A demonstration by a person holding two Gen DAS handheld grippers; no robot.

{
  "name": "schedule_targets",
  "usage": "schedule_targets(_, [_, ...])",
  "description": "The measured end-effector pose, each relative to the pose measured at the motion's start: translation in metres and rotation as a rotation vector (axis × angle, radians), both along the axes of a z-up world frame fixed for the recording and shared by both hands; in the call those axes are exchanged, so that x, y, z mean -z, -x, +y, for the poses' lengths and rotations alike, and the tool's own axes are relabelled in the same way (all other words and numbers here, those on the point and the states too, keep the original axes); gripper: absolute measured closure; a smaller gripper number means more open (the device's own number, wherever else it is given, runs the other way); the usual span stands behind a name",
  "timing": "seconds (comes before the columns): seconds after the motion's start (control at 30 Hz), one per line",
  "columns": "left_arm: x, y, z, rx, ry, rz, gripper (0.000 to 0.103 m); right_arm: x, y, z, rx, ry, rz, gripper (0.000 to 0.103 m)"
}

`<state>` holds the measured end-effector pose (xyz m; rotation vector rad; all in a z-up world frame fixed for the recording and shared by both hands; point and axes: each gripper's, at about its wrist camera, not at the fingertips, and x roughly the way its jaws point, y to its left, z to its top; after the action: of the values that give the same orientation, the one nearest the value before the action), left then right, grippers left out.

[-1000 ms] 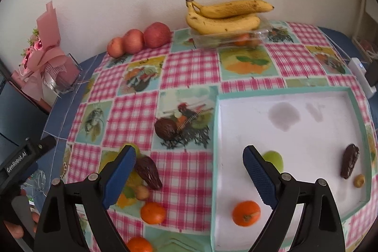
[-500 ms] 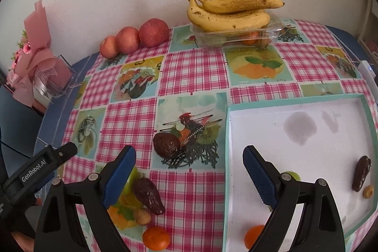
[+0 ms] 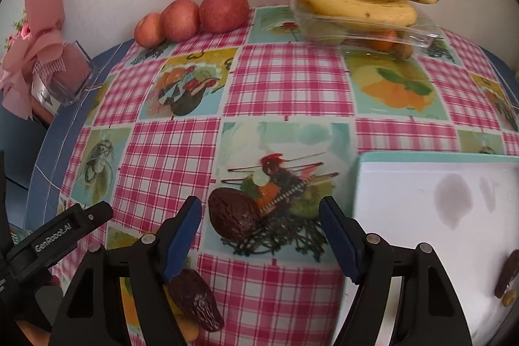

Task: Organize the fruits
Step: 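Grasp a wrinkled brown date with the right tool while the left tool grasps a green pear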

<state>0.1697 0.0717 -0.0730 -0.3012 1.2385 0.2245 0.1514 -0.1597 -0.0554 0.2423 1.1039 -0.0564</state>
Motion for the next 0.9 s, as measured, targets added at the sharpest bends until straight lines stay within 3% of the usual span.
schedule_targets(0.1, [0.001, -0.001, 0.001, 0.004, -0.005, 0.005, 0.001, 0.006, -0.004, 0.007, -0.017, 0.012, 0.012, 0.031])
schedule_targets(0.17, [0.003, -0.003, 0.002, 0.005, 0.003, 0.007, 0.001, 0.011, -0.006, 0.009, -0.021, 0.017, 0.024, 0.040])
schedule_targets(0.27, [0.006, -0.004, 0.005, 0.000, 0.011, 0.012, 0.001, 0.014, -0.006, 0.009, -0.019, 0.007, 0.028, 0.042])
schedule_targets(0.37, [0.003, -0.002, 0.004, 0.009, 0.023, 0.012, 0.001, 0.014, -0.004, 0.007, -0.011, 0.005, 0.027, 0.054])
schedule_targets(0.53, [-0.004, 0.001, -0.007, 0.038, 0.042, 0.009, 0.001, 0.015, -0.002, 0.000, 0.011, -0.012, 0.045, 0.066])
schedule_targets(0.9, [-0.018, 0.007, -0.040, 0.115, 0.083, -0.002, 0.001, 0.011, 0.013, -0.016, 0.055, -0.035, 0.094, 0.066])
